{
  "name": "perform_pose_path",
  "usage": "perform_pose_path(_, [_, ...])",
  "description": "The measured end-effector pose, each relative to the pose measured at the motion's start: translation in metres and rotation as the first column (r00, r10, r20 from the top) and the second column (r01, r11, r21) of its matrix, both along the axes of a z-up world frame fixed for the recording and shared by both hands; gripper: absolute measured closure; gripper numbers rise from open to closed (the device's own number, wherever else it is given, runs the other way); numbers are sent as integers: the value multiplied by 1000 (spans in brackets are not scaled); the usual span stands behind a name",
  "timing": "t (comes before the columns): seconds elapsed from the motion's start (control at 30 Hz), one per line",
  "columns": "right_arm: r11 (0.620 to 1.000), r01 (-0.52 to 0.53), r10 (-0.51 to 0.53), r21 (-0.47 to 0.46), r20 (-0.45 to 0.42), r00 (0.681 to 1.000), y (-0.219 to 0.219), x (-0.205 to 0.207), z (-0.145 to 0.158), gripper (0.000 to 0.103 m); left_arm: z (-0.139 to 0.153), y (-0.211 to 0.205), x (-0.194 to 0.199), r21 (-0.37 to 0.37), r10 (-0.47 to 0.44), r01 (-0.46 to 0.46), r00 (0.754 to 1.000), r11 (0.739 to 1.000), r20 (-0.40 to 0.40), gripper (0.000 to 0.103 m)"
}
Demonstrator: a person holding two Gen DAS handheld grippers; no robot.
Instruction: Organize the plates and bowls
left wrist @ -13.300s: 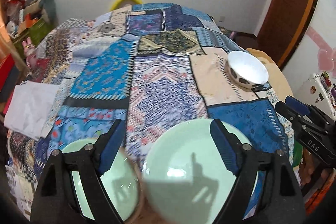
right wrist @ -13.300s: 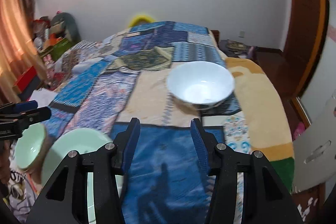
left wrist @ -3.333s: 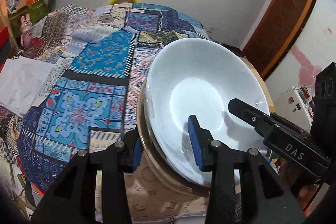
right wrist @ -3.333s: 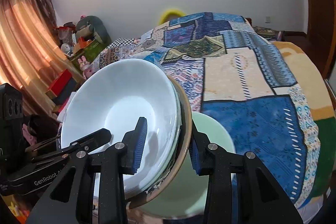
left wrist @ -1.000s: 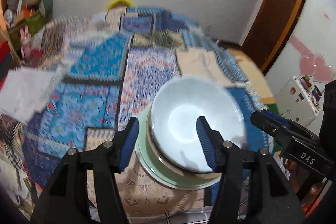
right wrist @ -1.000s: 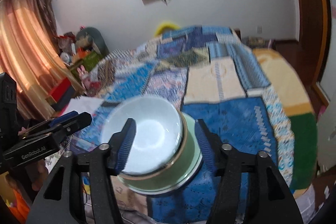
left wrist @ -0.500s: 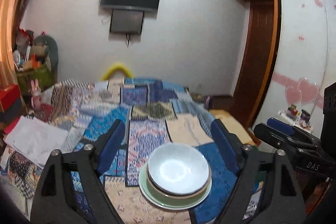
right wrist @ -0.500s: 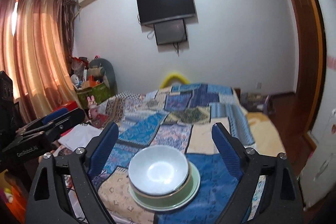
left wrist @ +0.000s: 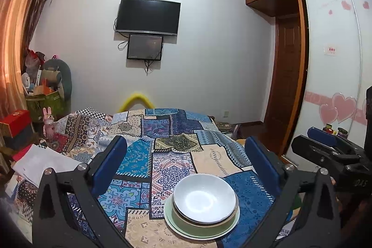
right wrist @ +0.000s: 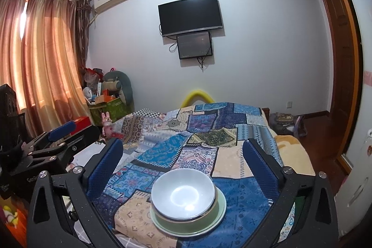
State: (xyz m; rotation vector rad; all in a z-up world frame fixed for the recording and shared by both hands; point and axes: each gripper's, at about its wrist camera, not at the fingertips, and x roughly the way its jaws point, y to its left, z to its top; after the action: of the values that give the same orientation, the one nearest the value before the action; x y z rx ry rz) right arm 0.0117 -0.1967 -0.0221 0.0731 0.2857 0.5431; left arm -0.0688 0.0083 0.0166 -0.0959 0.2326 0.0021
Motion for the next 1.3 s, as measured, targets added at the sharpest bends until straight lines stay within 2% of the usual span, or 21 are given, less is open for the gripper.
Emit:
perform_pose_path(0.53, [1000, -5, 5, 0, -12, 1000, -2, 0, -1, 0, -5, -6, -2, 21, 1, -1, 1000, 1000, 0, 0])
perform_pose_path(1.3, [1000, -8, 8, -7, -20, 1000, 0, -2, -3, 0, -11, 0, 6, -9, -9, 8, 999, 1000, -41, 0])
